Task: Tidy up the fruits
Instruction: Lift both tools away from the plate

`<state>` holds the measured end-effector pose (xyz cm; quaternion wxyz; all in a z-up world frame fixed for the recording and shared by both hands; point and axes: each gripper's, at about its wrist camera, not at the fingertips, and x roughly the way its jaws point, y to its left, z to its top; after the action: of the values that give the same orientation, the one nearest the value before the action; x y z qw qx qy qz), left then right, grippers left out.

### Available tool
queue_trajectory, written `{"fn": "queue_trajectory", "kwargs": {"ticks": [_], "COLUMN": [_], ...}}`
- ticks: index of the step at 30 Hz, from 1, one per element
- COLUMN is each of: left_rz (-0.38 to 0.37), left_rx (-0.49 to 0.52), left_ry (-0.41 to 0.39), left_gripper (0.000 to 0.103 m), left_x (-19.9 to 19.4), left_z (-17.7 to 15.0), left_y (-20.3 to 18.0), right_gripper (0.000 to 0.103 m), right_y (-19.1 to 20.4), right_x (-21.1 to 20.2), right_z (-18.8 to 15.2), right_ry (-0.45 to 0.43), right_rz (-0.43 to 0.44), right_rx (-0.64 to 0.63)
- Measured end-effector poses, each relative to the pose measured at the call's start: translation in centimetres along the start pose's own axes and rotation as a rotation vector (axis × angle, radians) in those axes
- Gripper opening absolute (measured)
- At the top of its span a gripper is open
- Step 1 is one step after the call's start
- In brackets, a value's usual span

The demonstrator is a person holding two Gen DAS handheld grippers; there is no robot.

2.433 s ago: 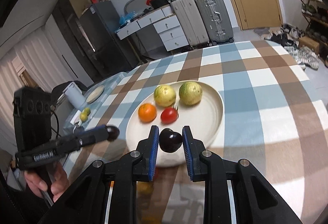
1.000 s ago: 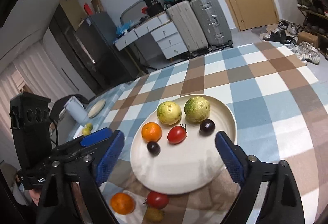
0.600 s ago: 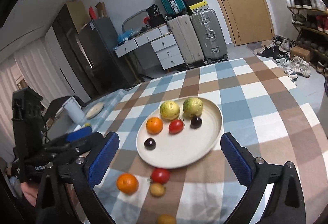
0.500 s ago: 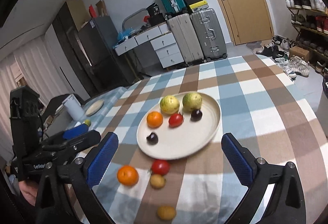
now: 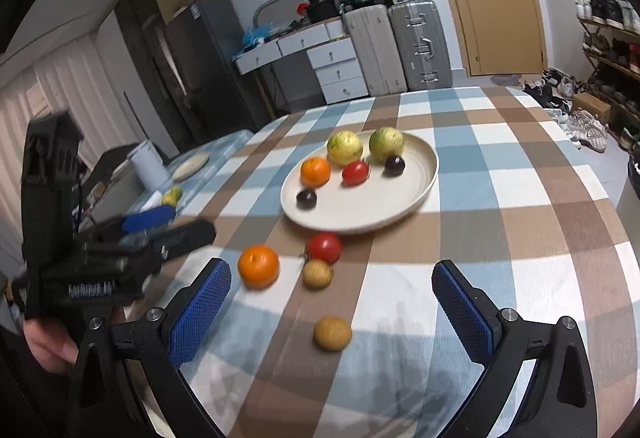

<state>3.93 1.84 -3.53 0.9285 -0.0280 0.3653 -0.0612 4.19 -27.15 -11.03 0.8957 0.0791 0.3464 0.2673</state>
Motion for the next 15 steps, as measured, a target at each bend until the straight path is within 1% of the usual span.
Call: {"fn": "queue_trajectory", "kwargs": {"ticks": [5, 8, 10, 12, 13, 14, 15], "left_rz": [0.012, 0.015, 0.000, -0.002, 0.004, 0.006, 0.009], "left_rx": [-0.027, -0.050, -0.074, -0.093, -0.098, -0.103, -0.106], "left_ry": [-0.001, 0.000, 0.011, 0.013, 0.014, 0.014, 0.015], "left_gripper": [0.102, 0.102, 0.102, 0.102, 0.102, 0.102, 0.102], "left_x": [0.0, -0.1, -0.1, -0.2, -0.3, -0.3, -0.4], "left_z": [-0.2, -0.9, -1.7, -2.5, -2.9, -3.3, -3.6], "left_y": [0.9, 1.5, 1.9, 2.4, 2.6, 2.9, 3.1], "right_gripper": [0.103, 0.102, 0.102, 0.101, 0.095, 0.087, 0.083], "right_y": [0.5, 0.4, 0.4, 0.4, 0.4, 0.3, 0.3], "right_x": [-0.3, -0.1, 0.2, 0.8, 1.1, 1.5, 2.1], "right_z": [-1.5, -2.4, -2.8, -3.2, -3.3, -3.4, -3.5], "right_ry": [0.017, 0.035, 0.044, 0.057, 0.066, 0.082, 0.102], "right_rz": [-0.002, 0.029, 0.071, 0.066, 0.067, 0.067, 0.066], "right_rx": [-0.033, -0.021, -0.029, -0.041, -0.041, -0.038, -0.033]}}
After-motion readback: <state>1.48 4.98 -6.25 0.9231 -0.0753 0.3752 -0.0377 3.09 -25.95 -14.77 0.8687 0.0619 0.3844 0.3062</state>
